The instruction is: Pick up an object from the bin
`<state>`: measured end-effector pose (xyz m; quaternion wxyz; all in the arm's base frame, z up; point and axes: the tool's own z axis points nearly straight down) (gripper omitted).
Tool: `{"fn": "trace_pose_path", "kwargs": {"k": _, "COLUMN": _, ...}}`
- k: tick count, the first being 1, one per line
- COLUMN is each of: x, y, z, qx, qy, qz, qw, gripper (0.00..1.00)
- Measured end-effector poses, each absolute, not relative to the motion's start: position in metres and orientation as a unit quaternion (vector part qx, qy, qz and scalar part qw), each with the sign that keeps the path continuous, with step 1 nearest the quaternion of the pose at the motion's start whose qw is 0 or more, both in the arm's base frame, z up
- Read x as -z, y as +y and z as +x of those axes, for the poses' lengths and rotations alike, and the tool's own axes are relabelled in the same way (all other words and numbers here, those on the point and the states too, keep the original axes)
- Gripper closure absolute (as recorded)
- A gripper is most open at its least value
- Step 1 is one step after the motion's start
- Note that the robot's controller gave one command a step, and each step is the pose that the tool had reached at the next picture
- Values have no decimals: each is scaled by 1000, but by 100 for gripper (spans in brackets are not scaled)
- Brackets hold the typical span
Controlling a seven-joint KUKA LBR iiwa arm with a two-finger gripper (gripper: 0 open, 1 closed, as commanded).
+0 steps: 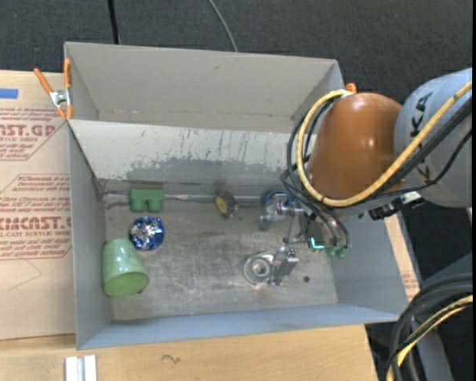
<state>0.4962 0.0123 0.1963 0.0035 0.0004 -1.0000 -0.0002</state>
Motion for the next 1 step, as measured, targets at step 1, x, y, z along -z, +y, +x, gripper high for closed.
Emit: {"fn": "trace_pose_path", "kwargs": {"k": 1, "x": -70, "y": -8, "z": 506, "qx": 0, "qy": -1000, "qz": 15, "qw": -3, "gripper": 0}}
